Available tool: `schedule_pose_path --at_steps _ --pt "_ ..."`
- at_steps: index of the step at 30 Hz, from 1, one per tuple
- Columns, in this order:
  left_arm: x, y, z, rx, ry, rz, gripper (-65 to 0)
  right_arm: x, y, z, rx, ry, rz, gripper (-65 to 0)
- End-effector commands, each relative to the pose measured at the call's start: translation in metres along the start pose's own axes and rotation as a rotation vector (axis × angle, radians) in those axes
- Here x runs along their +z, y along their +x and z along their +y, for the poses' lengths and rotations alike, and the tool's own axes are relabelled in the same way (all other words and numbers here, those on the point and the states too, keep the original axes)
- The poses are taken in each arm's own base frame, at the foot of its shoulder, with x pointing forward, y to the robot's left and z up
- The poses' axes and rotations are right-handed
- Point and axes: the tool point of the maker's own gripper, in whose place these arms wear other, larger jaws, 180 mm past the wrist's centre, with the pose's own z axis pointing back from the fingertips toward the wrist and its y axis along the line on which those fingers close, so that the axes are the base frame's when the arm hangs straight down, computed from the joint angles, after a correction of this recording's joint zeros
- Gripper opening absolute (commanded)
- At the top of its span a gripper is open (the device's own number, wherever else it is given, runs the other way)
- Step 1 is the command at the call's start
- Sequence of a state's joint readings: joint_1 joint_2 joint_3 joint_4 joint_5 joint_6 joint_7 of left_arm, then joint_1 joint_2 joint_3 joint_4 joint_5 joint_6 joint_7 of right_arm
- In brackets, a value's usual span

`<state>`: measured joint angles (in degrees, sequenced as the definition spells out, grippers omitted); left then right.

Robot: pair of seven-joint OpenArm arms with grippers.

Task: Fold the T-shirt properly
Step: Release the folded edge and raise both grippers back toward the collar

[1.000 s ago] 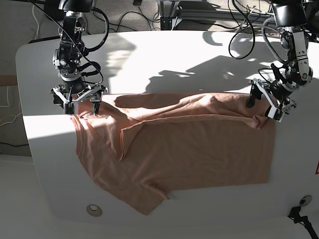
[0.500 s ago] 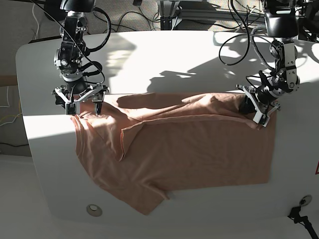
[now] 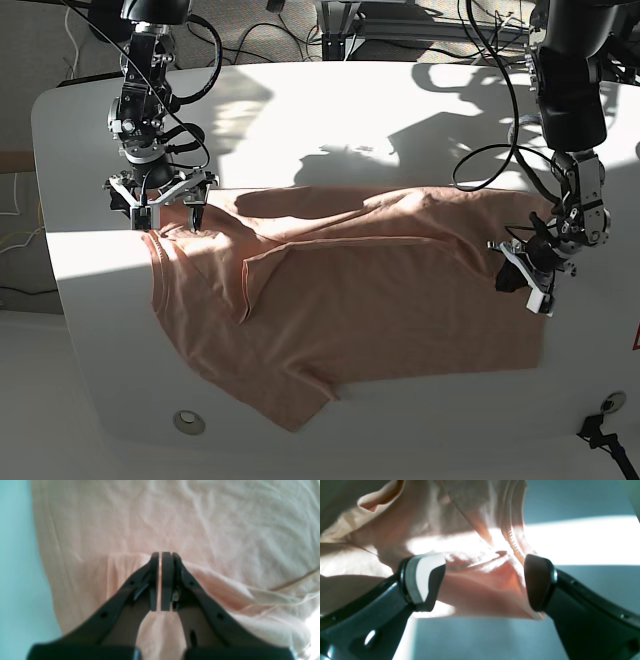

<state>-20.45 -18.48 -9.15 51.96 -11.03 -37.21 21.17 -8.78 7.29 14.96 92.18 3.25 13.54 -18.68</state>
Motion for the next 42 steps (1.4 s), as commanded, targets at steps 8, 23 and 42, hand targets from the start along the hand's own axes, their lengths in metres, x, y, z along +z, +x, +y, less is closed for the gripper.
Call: schedule_pose_path --at_steps 8,23,42 --pt "0.061 0.013 -0.004 -0.141 0.031 -0.125 -65.0 -0.004 0.052 -0.007 0.005 -0.021 -0.135 -14.3" --pt "0.106 -0.009 0.007 -0.158 0.122 -0.096 -20.4 0.004 0.005 -0.055 -0.049 -0.109 -0.032 -14.3" --pt "0.107 -0.018 0.007 -0.15 0.124 -0.076 -20.4 -0.002 -0.048 -0.058 -0.16 -0.086 0.082 -30.3"
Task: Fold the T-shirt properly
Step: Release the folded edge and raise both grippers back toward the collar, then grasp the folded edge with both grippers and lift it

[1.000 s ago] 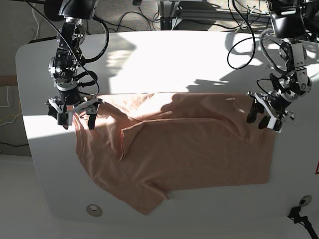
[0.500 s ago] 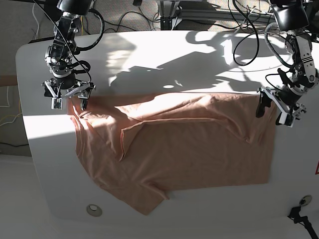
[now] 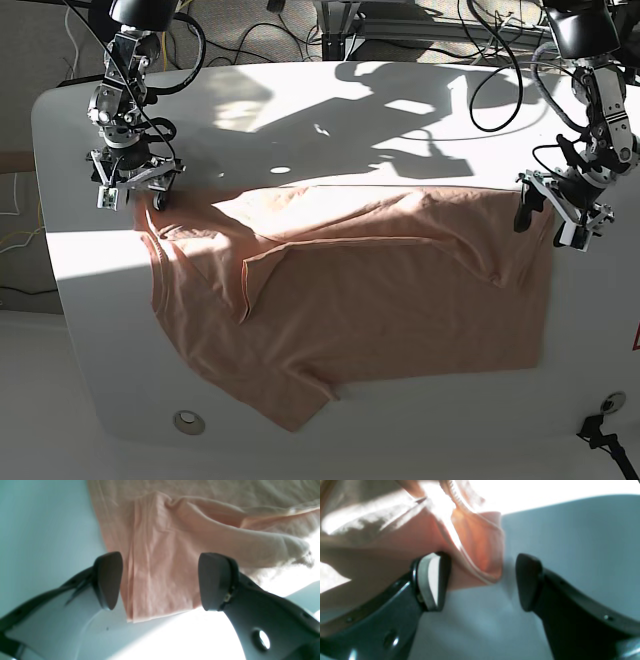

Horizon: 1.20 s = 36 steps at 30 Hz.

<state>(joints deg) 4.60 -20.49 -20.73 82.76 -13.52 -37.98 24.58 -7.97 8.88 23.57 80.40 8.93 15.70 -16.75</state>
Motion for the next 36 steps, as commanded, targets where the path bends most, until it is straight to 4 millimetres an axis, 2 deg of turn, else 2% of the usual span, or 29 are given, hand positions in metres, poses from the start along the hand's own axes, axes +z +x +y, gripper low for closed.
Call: schedule_pose_path --at_steps 1,4,5,9,21,26,27,29,35,36 --pt "0.004 0.018 0.01 -0.014 0.02 -0.05 -20.4 0.0 0.008 -0.001 0.009 0.003 -0.015 -38.1" --pt "0.005 0.017 0.013 -0.008 0.03 -0.052 -20.4 -0.001 0.007 0.0 0.009 0.004 -0.012 -61.9" --pt "0.007 0.017 0.018 -0.002 0.042 -0.054 -20.4 -0.001 0.007 0.0 0.008 0.005 -0.012 -65.0" --pt "0.007 0.001 0.03 0.05 0.066 -0.025 -20.1 -0.001 0.003 0.01 0.007 0.037 -0.005 -65.0" --pt "-0.001 -0.053 0.029 0.156 0.049 0.09 -20.3 0.0 0.001 0.013 0.013 0.053 -0.001 -65.0" --pt "-0.01 -0.074 0.014 0.175 0.005 0.145 -20.5 0.0 0.001 0.013 0.013 0.053 -0.001 -65.0" --pt "-0.01 -0.074 0.013 0.173 0.001 0.147 -22.3 0.0 0.002 0.013 0.013 0.053 -0.003 -65.0" --pt "-0.013 -0.075 0.007 0.164 -0.014 0.154 -30.6 0.0 0.002 0.013 0.013 0.053 -0.003 -65.0" --pt "-0.014 -0.075 0.004 0.159 -0.02 0.158 -65.0 0.0 0.004 0.013 0.015 0.053 -0.007 -65.0" --pt "-0.014 -0.075 0.004 0.158 -0.02 0.157 -65.0 0.001 0.004 0.013 0.015 0.053 -0.008 -65.0"
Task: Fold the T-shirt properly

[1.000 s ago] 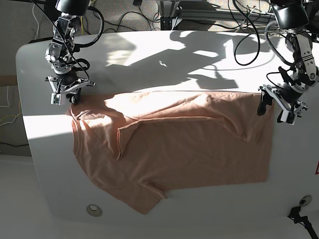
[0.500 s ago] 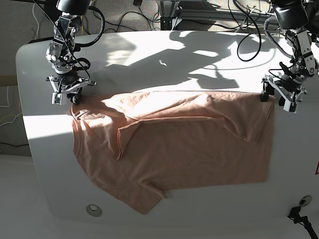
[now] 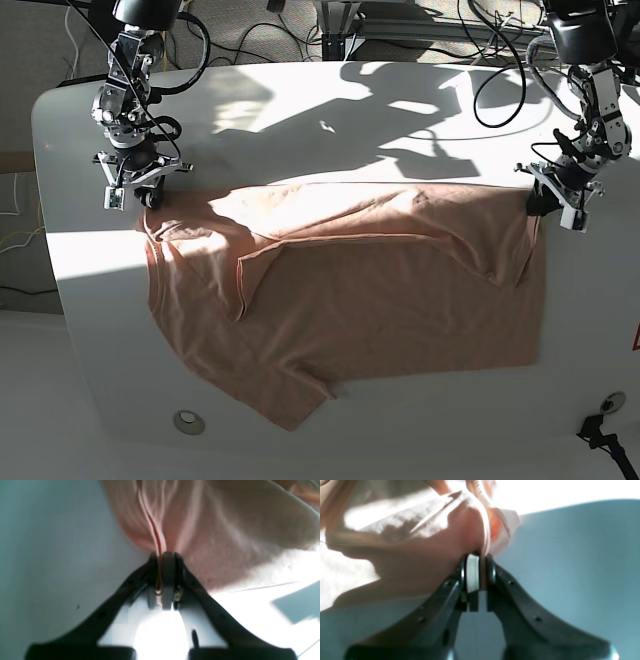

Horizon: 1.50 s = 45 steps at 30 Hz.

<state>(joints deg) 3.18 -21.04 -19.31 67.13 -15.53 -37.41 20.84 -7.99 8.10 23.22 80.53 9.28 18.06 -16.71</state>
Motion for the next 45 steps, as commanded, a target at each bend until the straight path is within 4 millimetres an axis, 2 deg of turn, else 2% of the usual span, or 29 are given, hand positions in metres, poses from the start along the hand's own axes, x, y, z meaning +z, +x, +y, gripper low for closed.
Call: schedule_pose_path --at_steps 1,4,6,12,16,19,23,26,30,38,39,42,44,45 --pt "0.003 -0.01 0.003 -0.031 0.006 0.059 -65.0 0.001 0.006 -0.001 0.017 0.001 -0.007 -65.0" --pt "0.005 -0.014 0.002 -0.029 0.004 0.067 -65.0 0.007 -0.004 -0.003 0.021 -0.002 0.013 -65.0" --pt "0.012 -0.029 0.0 -0.031 0.002 0.094 -65.0 0.016 -0.01 -0.004 0.035 -0.004 0.02 -65.0" --pt "0.046 -0.057 -0.024 -0.118 -0.024 0.143 -65.0 0.055 -0.039 -0.007 0.082 -0.009 0.075 -65.0" --pt "0.071 -0.078 -0.041 -0.158 -0.049 0.188 -65.0 0.084 -0.061 0.0 0.079 -0.009 0.112 -65.0" --pt "0.096 -0.088 -0.033 -0.165 -0.011 0.209 -65.0 0.104 -0.072 0.002 0.098 -0.006 0.142 -65.0" --pt "0.116 -0.098 -0.024 -0.165 0.021 0.236 -65.0 0.125 -0.086 0.006 0.105 -0.003 0.179 -65.0" --pt "0.131 -0.1 -0.016 -0.167 0.05 0.245 -65.0 0.136 -0.092 0.004 0.11 -0.008 0.198 -65.0" --pt "0.138 -0.101 -0.011 -0.168 0.056 0.248 -65.0 0.143 -0.094 0.005 0.117 -0.006 0.208 -65.0" --pt "0.138 -0.104 -0.007 -0.174 0.066 0.293 -65.0 0.143 -0.095 0.005 0.119 -0.004 0.209 -65.0" --pt "0.134 -0.095 -0.006 -0.184 0.073 0.274 -58.3 0.141 -0.092 0.004 0.119 -0.008 0.201 -62.7" --pt "0.133 -0.089 -0.004 -0.193 0.077 0.263 -34.4 0.139 -0.088 0.003 0.12 -0.012 0.19 -45.9" --pt "0.131 -0.086 -0.004 -0.197 0.076 0.255 -23.9 0.137 -0.081 0.005 0.128 -0.006 0.172 -37.2" --pt "0.128 -0.075 -0.005 -0.211 0.078 0.23 -20.1 0.134 -0.071 0.007 0.137 -0.003 0.147 -33.7"
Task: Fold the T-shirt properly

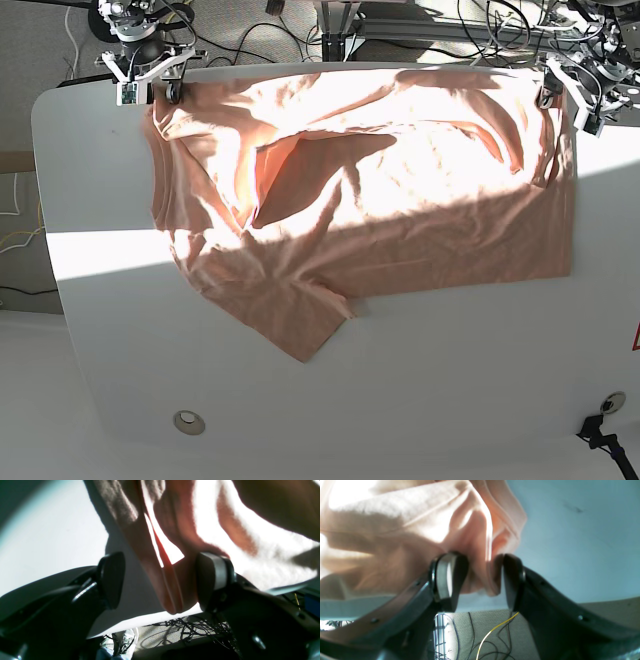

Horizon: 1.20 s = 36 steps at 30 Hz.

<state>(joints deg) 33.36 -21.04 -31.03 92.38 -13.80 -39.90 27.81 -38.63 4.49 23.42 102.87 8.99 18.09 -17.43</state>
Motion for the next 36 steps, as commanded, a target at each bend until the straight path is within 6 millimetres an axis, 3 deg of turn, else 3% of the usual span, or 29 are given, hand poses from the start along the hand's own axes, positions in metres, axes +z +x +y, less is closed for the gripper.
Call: schedule_pose_path --at_steps 1,4,10,17,21,26,33,36 --pt "0.005 0.029 0.007 -0.045 0.02 -0.067 -18.1 0.003 0.026 -0.001 0.039 0.002 -0.063 -30.9" --pt "0.006 0.062 0.012 -0.085 0.044 -0.122 -17.9 0.007 0.049 -0.001 0.074 0.0 -0.119 -26.2" --pt "0.005 0.136 0.038 -0.118 0.123 -0.239 -17.9 -0.002 0.099 0.001 0.105 0.005 -0.238 -25.6" --pt "-0.032 0.187 0.073 -0.07 0.161 -0.253 -17.9 -0.031 0.159 0.001 0.098 -0.003 -0.286 -25.8" --pt "-0.055 0.204 0.095 0.028 0.148 -0.253 -17.9 -0.049 0.179 -0.001 0.072 -0.004 -0.289 -25.8" --pt "-0.082 0.221 0.112 0.125 0.118 -0.282 -17.9 -0.064 0.185 -0.003 0.044 0.001 -0.281 -25.8" --pt "-0.125 0.216 0.104 0.305 0.003 -0.292 -17.9 -0.074 0.179 0.005 0.042 0.025 -0.257 -25.8" --pt "-0.133 0.21 0.099 0.337 -0.015 -0.299 -17.9 -0.074 0.179 0.005 0.042 0.025 -0.257 -25.8"
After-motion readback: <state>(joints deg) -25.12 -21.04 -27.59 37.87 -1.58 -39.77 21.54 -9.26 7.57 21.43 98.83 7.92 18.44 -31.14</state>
